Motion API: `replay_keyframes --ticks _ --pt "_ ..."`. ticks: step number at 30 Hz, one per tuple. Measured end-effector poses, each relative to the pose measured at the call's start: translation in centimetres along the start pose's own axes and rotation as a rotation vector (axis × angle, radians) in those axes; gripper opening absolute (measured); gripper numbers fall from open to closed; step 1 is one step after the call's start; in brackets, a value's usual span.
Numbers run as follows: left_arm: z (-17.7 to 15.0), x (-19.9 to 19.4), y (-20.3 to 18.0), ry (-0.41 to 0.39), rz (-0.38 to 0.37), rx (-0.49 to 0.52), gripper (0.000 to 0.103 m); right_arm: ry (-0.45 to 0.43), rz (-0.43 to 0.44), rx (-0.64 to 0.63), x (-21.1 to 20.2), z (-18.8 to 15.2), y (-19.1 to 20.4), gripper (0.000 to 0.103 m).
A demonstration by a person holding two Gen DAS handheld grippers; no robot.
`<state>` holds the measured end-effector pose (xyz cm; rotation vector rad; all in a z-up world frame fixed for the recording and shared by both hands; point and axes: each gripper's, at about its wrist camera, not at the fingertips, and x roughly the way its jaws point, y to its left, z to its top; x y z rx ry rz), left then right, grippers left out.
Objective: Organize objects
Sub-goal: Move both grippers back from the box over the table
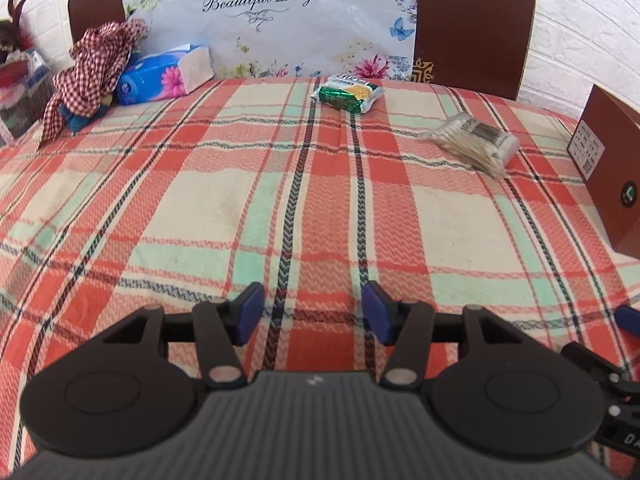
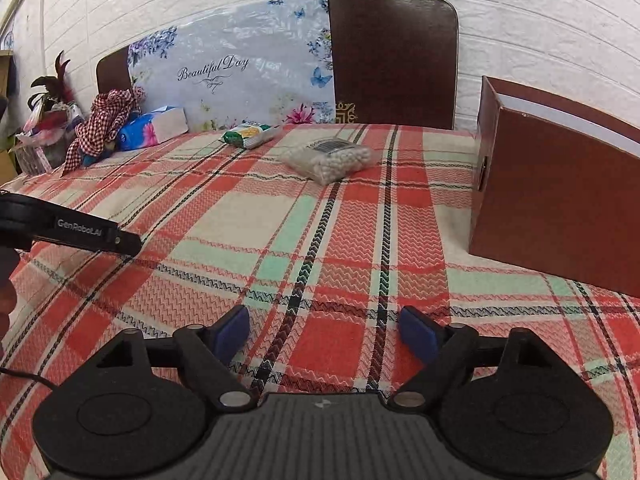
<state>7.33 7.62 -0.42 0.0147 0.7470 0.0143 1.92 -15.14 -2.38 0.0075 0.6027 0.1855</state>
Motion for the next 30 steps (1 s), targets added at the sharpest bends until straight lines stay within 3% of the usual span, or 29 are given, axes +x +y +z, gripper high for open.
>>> replay_keyframes --ticks 3,5,13,17,30 --pt "-1.1 0.6 -0.3 -0.092 0.03 0.058 0.074 -0.001 0.01 0.009 -0.1 0.2 -0.4 0.085" --pt "-1.8 0.7 -0.2 -0.133 0.032 0.056 0.076 0.0 0.009 0.004 -0.1 0.2 -0.3 0.086" --pt "-1.9 0.4 -0.1 -0.148 0.043 0.064 0.076 -0.003 0.004 0.001 0.0 0.1 -0.2 0.086" --pt "-2.1 0.6 -0.5 -0.154 0.045 0.065 0.076 -0.025 -0.04 0.033 -0.5 0.0 -0.4 0.078" --pt "-2.4 0.1 0.1 -0.166 -0.022 0.047 0.074 -0.026 -0.059 0.053 -0.5 0.0 -0.9 0.081"
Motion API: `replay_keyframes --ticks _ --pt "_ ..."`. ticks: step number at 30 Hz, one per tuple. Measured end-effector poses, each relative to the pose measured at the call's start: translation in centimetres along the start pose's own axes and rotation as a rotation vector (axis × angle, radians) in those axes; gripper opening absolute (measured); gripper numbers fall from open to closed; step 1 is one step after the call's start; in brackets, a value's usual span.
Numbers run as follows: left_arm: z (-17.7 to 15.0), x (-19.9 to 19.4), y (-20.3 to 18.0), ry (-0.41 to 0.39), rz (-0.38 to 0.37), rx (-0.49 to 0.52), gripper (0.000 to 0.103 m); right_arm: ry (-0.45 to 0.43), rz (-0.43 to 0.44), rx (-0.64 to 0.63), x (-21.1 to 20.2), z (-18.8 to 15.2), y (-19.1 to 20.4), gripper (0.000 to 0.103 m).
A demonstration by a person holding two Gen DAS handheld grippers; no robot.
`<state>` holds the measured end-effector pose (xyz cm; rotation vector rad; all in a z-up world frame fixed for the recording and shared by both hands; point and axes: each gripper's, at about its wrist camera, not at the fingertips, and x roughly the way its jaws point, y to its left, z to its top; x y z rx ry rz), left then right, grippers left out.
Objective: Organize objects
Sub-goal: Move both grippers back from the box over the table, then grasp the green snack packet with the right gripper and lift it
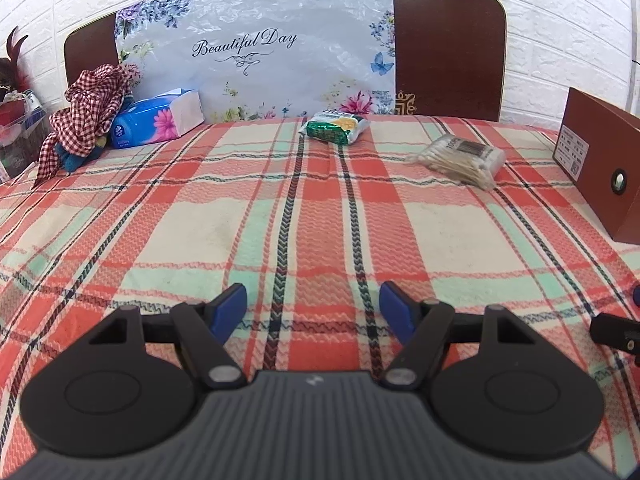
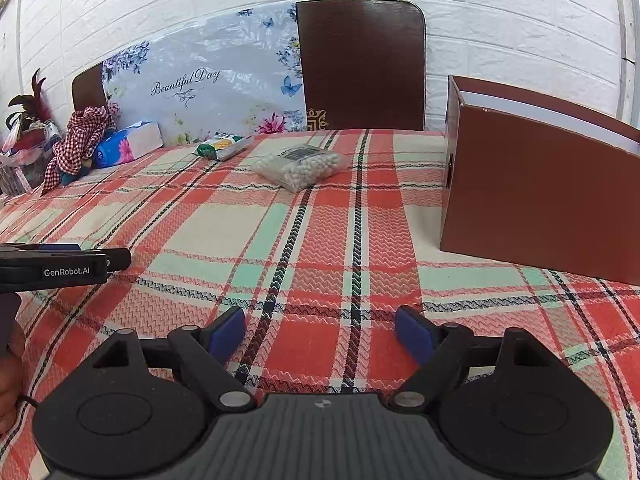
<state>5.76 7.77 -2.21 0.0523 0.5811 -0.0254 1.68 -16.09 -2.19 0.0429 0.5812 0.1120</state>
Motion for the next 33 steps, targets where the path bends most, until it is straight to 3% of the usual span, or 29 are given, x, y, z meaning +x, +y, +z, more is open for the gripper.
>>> replay_keyframes --ticks 18,25,27,29,31,33 --pt "-0.1 -0.2 0.0 -0.005 -0.036 0.021 0.074 0.012 -0.017 -0.024 0.2 0.1 0.5 0.086" --pt "0.4 0.2 0.6 0.0 -0.072 0.013 0.075 0.014 -0.035 -0.088 0.4 0.6 1.9 0.079" --pt "1.0 1.0 1.2 -0.001 -0.041 0.027 0.075 0.022 0.0 -0.114 1.0 1.0 2.6 0.076" --pt "1.8 2.1 2.0 -0.004 0.04 0.039 0.075 0.026 0.029 -0.132 2.0 1.9 3.2 0.074" --pt "2.2 3.1 3.5 0.007 0.075 -0.008 0.075 0.005 0.048 -0.159 3.4 3.4 4.0 0.073" --pt "2.3 3.6 5.3 0.021 0.048 -0.107 0.076 -0.031 0.067 -0.187 5.3 5.8 5.0 0.073"
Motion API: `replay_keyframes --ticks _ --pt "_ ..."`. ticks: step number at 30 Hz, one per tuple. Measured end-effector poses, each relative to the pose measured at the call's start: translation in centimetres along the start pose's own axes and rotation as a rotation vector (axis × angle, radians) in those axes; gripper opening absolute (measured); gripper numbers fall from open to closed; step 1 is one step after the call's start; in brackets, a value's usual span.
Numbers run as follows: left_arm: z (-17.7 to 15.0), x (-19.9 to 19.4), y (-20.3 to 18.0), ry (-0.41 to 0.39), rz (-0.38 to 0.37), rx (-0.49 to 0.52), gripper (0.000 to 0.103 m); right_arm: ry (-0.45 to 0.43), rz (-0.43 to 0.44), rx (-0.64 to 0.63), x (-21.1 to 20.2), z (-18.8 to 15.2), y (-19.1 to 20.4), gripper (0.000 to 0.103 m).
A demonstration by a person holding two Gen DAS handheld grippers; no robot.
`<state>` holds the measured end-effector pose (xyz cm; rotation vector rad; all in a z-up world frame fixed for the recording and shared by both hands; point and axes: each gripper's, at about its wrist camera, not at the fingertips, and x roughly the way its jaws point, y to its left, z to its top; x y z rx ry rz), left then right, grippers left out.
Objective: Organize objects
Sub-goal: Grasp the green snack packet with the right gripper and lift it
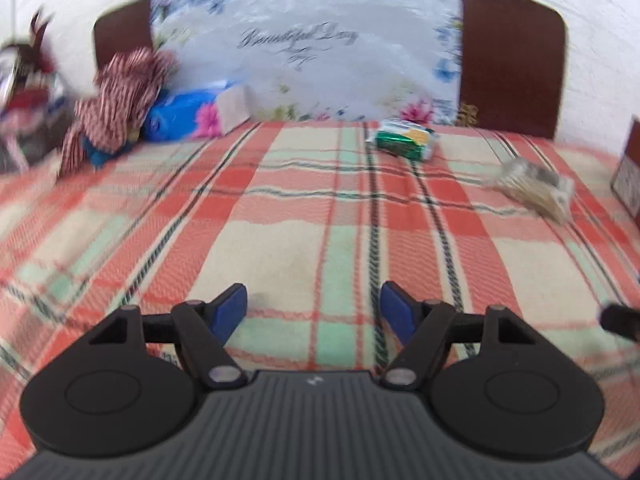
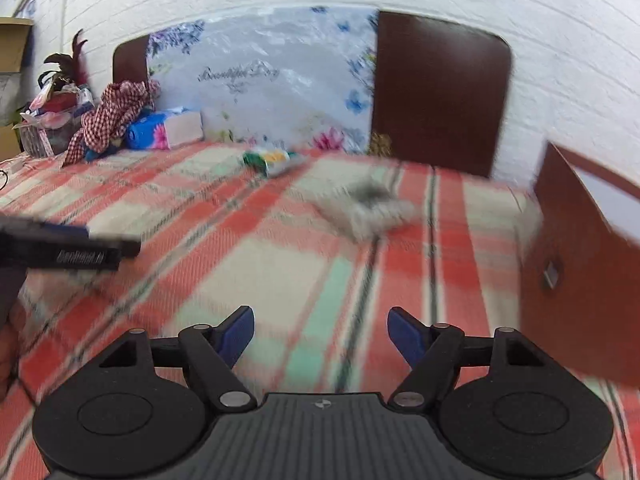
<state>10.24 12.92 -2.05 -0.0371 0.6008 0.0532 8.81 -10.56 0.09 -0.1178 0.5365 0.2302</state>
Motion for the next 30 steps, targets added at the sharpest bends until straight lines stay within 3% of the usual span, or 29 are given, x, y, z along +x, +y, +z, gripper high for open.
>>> replay_keyframes --ticks 3,7,8,13,14,15,16,18,21,25,30 --pt "-0.3 -0.4 0.4 -0.033 -0.021 -0.034 0.076 -0.029 0.069 0.007 4.4 4.6 0.3 0.073" --pt "-0.4 -0.4 -0.7 -0.04 -0.048 0.021 0.074 -0.041 0.087 0.011 11.8 10.0 1.1 0.077" --pt "-0.3 -0.2 -0.8 -0.035 -0.052 0.025 0.074 -0.033 0.095 0.027 13.6 11.1 1.2 0.082" --pt "-0.3 0.1 -0.9 -0.023 -0.055 0.023 0.075 0.02 0.1 0.151 20.6 14.2 1.2 0.085" --pt "-0.3 0.1 -0.9 -0.021 -0.055 0.025 0.076 0.043 0.101 0.17 21.7 14.3 1.1 0.082" --pt "-0.2 0.2 -1.0 -0.019 -0.056 0.026 0.076 0.085 0.101 0.178 22.8 14.3 1.2 0.071" --pt "-0.2 0.2 -1.0 -0.018 -0.056 0.027 0.076 0.096 0.096 0.176 23.2 14.0 1.3 0.07" --pt "-0.2 0.2 -1.0 -0.017 -0.057 0.027 0.077 0.067 0.115 0.146 22.5 13.4 1.6 0.054" --pt "-0.2 0.3 -1.0 -0.015 -0.055 0.029 0.077 0.061 0.14 0.127 20.1 12.1 1.6 0.05" --pt "-0.2 0.3 -1.2 -0.012 -0.045 0.036 0.079 0.09 0.196 0.127 14.6 8.5 1.1 0.049" --pt "-0.2 0.3 -1.3 -0.007 -0.025 0.047 0.082 0.118 0.192 0.123 5.1 2.6 -0.3 0.049"
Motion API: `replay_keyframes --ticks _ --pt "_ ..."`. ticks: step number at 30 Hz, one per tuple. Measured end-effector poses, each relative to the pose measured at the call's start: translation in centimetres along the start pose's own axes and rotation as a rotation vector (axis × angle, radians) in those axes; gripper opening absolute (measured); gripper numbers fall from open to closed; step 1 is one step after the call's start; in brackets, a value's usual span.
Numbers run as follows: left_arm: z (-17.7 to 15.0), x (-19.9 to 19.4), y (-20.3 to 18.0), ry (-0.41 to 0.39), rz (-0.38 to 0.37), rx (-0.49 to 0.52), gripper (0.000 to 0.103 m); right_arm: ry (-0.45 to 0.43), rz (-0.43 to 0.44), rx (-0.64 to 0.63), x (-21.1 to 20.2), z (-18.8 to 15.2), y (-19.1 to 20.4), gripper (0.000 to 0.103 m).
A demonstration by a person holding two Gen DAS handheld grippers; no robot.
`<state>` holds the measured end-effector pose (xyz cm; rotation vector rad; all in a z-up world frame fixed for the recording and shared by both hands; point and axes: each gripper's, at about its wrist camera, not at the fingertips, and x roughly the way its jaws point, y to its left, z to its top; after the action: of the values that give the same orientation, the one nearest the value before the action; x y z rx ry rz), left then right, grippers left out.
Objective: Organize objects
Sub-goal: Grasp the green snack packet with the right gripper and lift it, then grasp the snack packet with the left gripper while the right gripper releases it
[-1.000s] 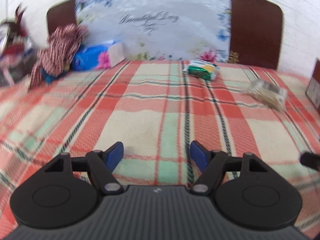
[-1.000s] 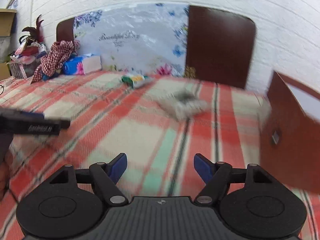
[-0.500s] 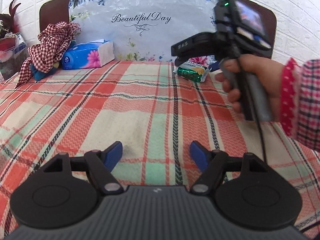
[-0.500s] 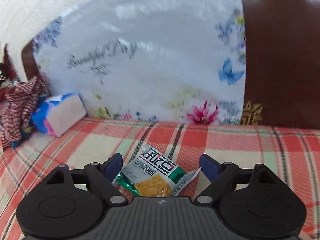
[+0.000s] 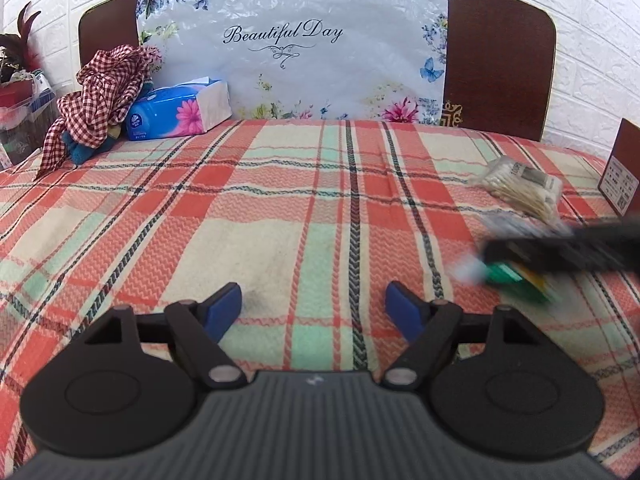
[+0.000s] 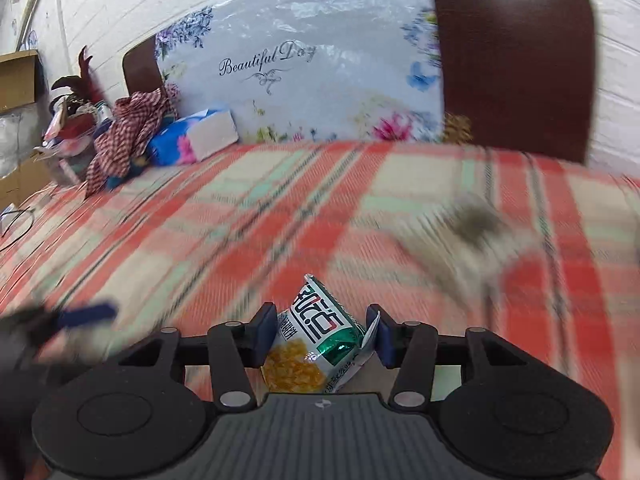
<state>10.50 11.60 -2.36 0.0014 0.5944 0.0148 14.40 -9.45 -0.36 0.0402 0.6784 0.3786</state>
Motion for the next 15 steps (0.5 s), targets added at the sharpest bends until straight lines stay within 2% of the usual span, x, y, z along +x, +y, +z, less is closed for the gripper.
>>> replay_keyframes --ticks 4,5,6,8,9,10,11,13,15 --pt "0.0 0.0 -0.2 0.004 0.019 0.008 0.085 -0.012 -0.076 -0.034 -7.4 -5.5 -0.8 0.05" --pt "0.0 0.0 -0.2 0.006 0.025 0.011 0.086 -0.018 -0.098 -0.042 -8.9 -6.5 -1.1 0.055" --pt "0.1 0.0 -0.3 0.01 0.034 0.016 0.088 -0.023 -0.111 -0.034 -10.2 -7.2 -1.7 0.065" --pt "0.4 -0.2 -1.0 0.022 0.073 0.043 0.089 -0.053 -0.135 0.023 -13.0 -8.5 -3.0 0.074" --pt "0.6 -0.5 -1.5 0.031 0.093 0.06 0.087 -0.067 -0.138 0.055 -14.2 -9.2 -3.6 0.075" --pt "0.9 -1.1 -2.1 0.038 0.073 0.056 0.086 -0.068 -0.136 0.076 -15.0 -9.9 -4.1 0.075" --pt "1.1 -2.1 -2.7 0.034 0.016 0.031 0.085 -0.069 -0.138 0.088 -15.7 -10.6 -4.4 0.076" --pt "1.3 -4.6 -4.3 0.017 -0.116 -0.006 0.084 -0.063 -0.14 0.098 -16.4 -11.8 -4.5 0.076" --pt "1.4 -6.6 -6.6 0.029 -0.258 0.007 0.082 -0.058 -0.121 0.076 -16.4 -12.4 -4.1 0.076"
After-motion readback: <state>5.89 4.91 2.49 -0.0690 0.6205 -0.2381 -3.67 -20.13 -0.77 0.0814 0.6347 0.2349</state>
